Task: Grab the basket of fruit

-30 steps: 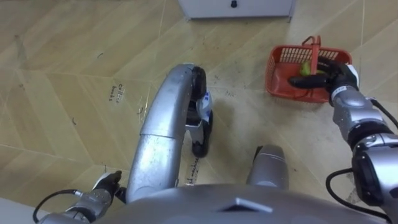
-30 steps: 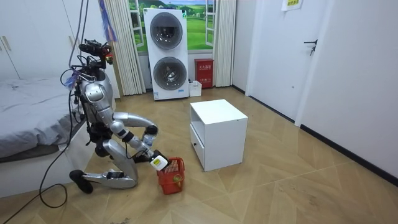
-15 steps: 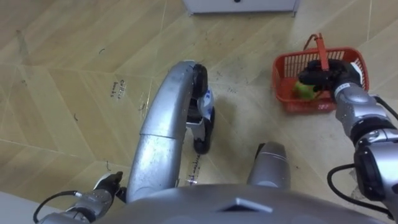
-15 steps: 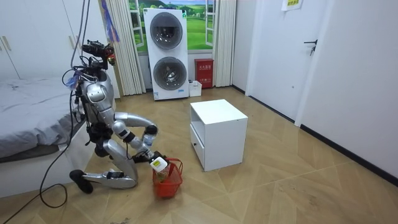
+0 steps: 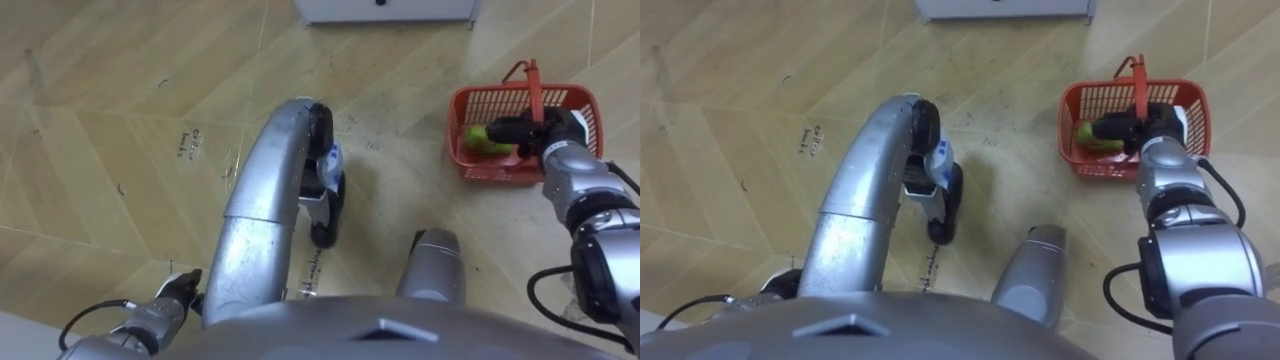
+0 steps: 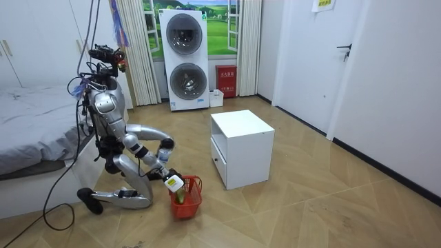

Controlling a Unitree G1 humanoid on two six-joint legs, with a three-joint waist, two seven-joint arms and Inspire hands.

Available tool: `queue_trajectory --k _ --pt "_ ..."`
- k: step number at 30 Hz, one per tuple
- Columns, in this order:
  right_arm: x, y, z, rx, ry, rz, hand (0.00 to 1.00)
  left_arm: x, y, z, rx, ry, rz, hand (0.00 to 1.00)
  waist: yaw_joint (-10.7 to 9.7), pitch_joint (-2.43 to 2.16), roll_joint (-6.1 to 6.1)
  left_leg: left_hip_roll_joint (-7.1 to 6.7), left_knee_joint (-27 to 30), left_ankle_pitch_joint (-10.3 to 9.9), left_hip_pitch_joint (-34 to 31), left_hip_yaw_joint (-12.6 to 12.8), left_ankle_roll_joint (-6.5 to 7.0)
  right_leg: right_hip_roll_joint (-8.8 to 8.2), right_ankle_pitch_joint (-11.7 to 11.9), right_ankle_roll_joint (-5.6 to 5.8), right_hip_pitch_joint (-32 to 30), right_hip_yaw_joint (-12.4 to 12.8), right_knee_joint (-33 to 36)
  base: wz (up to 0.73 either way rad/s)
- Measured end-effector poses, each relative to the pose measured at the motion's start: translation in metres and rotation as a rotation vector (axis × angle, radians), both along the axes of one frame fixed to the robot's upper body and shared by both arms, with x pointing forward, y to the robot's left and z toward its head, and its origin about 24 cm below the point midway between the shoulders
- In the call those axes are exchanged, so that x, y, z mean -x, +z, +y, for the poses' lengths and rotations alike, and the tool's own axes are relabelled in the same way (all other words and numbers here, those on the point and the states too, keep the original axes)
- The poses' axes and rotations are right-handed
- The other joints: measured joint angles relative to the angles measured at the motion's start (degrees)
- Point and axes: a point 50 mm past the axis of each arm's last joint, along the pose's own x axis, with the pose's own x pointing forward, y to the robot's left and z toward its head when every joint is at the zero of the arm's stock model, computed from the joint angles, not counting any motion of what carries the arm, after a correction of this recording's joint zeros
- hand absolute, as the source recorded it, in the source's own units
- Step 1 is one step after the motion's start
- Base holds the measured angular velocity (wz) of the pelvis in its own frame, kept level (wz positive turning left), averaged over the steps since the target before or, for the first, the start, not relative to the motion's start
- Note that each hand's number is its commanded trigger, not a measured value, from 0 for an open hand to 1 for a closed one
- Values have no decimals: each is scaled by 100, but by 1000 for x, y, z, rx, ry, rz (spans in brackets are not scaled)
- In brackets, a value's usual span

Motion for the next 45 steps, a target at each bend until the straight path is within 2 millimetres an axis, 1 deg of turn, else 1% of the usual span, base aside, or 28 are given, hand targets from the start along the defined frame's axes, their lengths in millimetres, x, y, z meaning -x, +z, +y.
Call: queue_trajectory --k 7,12,15,17,18,19,21,22,23,24,25,26,28,29,30,31,33,35,36,37,38,39,40,41,42,43,44,45 --pt "-1 0 1 -7 1 -4 100 -9 1 0 -5 -5 -21 0 40 -1 2 10 76 10 2 -72 18 76 1 -4 66 -22 20 0" --pt "-5 3 3 -40 -25 -41 100 -9 1 0 -7 -3 -22 0 13 31 -53 18 102 10 0 -94 19 91 -3 -14 86 20 43 -1" --pt "-10 7 5 -56 -25 -71 100 -11 2 0 -7 -2 -28 0 -6 57 -131 3 116 12 11 -106 17 120 -8 -25 113 66 40 0" --pt "-12 7 8 -62 -14 -80 100 -16 3 -1 -4 -7 -44 0 -49 94 -207 -9 143 11 54 -138 18 143 -17 -45 212 40 13 0" --pt "-13 7 10 -64 -10 -83 100 -17 3 -1 -3 -7 -45 0 -76 101 -230 -17 147 6 85 -145 27 141 -17 -47 261 19 -5 0" --pt "-15 8 13 -65 7 -88 100 -16 3 0 -4 -3 -45 0 -129 86 -273 -14 177 -18 124 -170 56 154 -12 -47 340 -16 -31 -5" --pt "-21 15 15 -63 26 -120 100 -20 4 1 -1 12 -62 0 -185 77 -297 -33 257 -67 146 -233 56 190 -11 -52 416 -33 -39 -4" --pt "-27 20 17 -62 38 -150 100 -24 5 1 1 23 -76 0 -308 62 -293 -91 287 -75 162 -272 69 184 -10 -54 518 -96 -74 7" --pt "-31 25 19 -64 51 -179 100 -28 6 3 -2 24 -90 0 -397 54 -327 -103 331 -107 206 -296 124 191 -8 -54 623 -149 -120 12" --pt "-34 28 21 -65 58 -193 100 -30 7 4 -4 23 -95 0 -436 50 -354 -106 348 -132 237 -303 161 193 -4 -47 678 -170 -155 0" --pt "-38 33 24 -62 76 -217 100 -34 8 6 -12 18 -104 0 -470 50 -412 -105 378 -208 319 -307 208 199 1 -38 769 -183 -227 0" --pt "-41 36 25 -63 82 -235 100 -38 10 8 -20 1 -111 0 -495 18 -445 -100 406 -289 399 -324 259 253 -28 -54 897 -201 -345 -5" --pt "-45 42 26 -63 88 -270 100 -45 12 9 -27 -9 -127 0 -542 -28 -420 -89 403 -367 484 -362 337 365 -41 -50 1009 -221 -551 -2" --pt "-49 48 29 -64 101 -297 100 -49 13 10 -31 -15 -137 0 -603 -50 -373 -89 363 -399 536 -377 385 429 -55 -46 1055 -215 -716 0" --pt "-50 50 30 -65 106 -307 100 -52 14 10 -33 -16 -144 0 -622 -54 -350 -89 328 -412 572 -374 410 458 -68 -40 1079 -205 -809 -8" --pt "-53 53 32 -66 117 -322 100 -58 16 12 -37 -12 -159 0 -624 -67 -322 -86 217 -422 633 -354 436 506 -76 -29 1066 -140 -1005 -12" --pt "-54 56 33 -63 129 -331 100 -66 19 14 -49 -6 -185 0 -616 -75 -285 -81 -20 -416 771 -340 477 538 -77 -26 1074 -108 -1380 -15" --pt "-55 55 34 -76 130 -326 100 -73 22 13 -52 6 -211 0 -540 -89 -221 -27 -542 -369 1050 -342 515 627 -79 -21 1072 -52 -2142 -25" --pt "-55 55 34 -77 133 -326 100 -73 22 13 -52 7 -211 0 -536 -96 -197 -4 -708 -347 1138 -342 520 649 -79 -19 1085 -42 -2386 -32" --pt "-55 56 35 -80 141 -325 100 -72 21 13 -54 13 -205 0 -503 -110 -152 21 -1050 -277 1317 -336 534 688 -77 -8 1148 -53 -2911 -34" --pt "-57 59 37 -77 154 -332 100 -69 21 15 -55 35 -200 0 -506 -123 -128 41 -1434 -200 1517 -307 554 682 -70 21 1223 -71 -3478 -34" --pt "-59 62 38 -75 162 -341 100 -68 21 16 -56 47 -199 0 -510 -123 -123 42 -1644 -145 1626 -298 559 679 -59 45 1278 -74 -3793 -33" --pt "-61 65 40 -66 176 -356 100 -67 21 17 -60 58 -195 0 -528 -128 -115 34 -2094 -33 1866 -292 560 677 -10 144 1431 -95 -4457 -28" --pt "-64 71 43 -54 196 -380 100 -66 22 19 -62 81 -199 0 -565 -129 -115 31 -2542 99 2089 -293 566 674 86 205 1581 -126 -5131 -33" --pt "-67 79 46 -54 212 -414 100 -63 22 21 -64 101 -200 0 -585 -134 -113 48 -2979 229 2326 -299 561 662 217 226 1757 -187 -5785 -29" --pt "-68 82 47 -51 221 -429 100 -63 22 22 -66 106 -202 0 -590 -135 -117 50 -3188 276 2469 -305 545 662 295 230 1893 -221 -6153 -36" --pt "-68 87 48 -40 236 -453 100 -58 22 24 -69 118 -201 0 -596 -138 -119 78 -3550 358 2793 -303 537 681 483 215 2227 -256 -6874 -35" --pt "-68 90 49 -37 242 -471 100 -56 22 25 -69 130 -199 0 -564 -139 -119 113 -3683 402 2949 -293 543 694 613 216 2379 -272 -7204 -51"
